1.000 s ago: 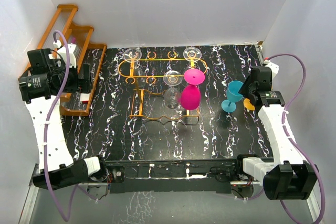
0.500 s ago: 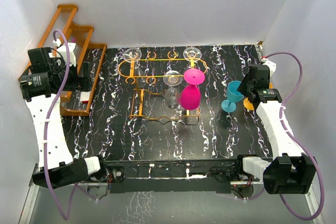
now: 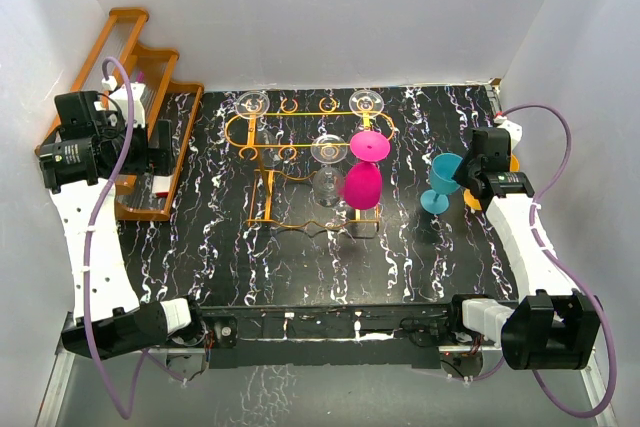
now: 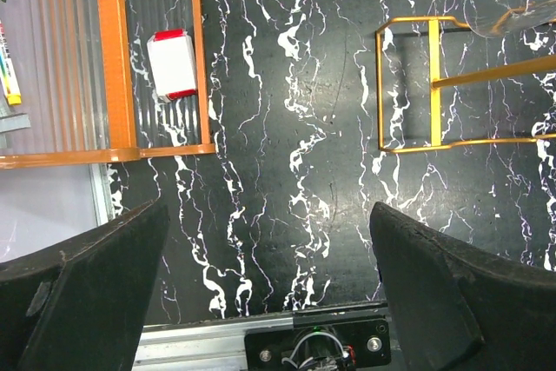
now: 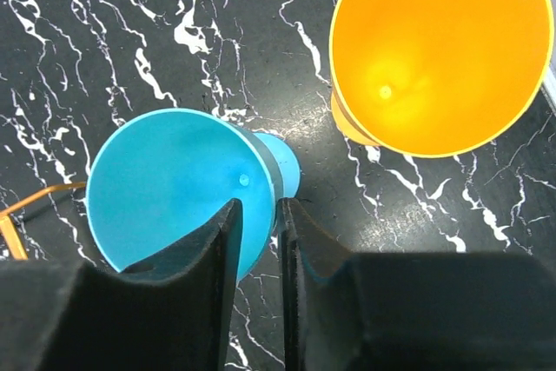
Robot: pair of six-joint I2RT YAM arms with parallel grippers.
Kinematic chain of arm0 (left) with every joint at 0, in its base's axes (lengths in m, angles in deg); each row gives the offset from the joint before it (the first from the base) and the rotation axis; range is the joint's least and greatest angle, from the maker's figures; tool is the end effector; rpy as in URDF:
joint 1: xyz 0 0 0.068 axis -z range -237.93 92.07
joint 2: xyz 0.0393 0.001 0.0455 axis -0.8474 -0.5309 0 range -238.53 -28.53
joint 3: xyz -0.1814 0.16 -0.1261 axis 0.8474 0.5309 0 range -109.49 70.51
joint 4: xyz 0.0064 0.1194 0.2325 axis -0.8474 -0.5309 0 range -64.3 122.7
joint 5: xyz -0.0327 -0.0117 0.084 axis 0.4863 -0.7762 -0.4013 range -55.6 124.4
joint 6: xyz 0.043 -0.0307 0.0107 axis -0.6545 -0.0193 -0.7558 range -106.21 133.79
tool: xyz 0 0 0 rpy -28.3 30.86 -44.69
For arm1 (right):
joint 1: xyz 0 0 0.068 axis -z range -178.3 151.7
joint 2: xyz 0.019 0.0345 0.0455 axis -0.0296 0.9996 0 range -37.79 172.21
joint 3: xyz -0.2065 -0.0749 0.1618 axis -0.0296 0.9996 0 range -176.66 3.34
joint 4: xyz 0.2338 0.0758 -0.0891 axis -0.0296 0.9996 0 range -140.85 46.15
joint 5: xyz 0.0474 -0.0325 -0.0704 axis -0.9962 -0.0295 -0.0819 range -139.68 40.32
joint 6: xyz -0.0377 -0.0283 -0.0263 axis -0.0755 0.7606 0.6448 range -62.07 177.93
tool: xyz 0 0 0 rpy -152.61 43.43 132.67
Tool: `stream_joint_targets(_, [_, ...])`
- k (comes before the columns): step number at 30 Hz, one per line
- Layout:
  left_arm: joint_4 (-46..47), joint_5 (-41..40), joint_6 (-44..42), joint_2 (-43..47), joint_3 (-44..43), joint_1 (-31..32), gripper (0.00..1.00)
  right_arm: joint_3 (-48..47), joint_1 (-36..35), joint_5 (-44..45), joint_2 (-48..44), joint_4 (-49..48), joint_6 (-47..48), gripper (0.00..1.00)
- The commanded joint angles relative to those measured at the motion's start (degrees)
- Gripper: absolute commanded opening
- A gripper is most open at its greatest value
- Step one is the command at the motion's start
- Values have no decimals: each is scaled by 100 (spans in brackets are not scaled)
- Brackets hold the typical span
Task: Place the wine glass upside down on the wine glass rack
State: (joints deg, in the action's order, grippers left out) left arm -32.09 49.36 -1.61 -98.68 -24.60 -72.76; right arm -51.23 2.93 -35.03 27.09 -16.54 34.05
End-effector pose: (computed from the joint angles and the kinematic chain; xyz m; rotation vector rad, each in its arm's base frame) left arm 0.2058 0.0449 0.4502 0.1483 2.2330 -0.0106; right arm 0.2366 -0.0140 0.2915 0.6254 2.2343 -0.1020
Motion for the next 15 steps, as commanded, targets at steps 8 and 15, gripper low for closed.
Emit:
stream_joint_targets(8, [-557, -664, 179, -161, -989, -3, 97, -163, -9, 1, -236, -219, 91, 8])
stream_joint_targets(15, [-862, 488, 583, -416, -2332, -5, 97, -1184, -9, -12, -780, -122, 125, 8])
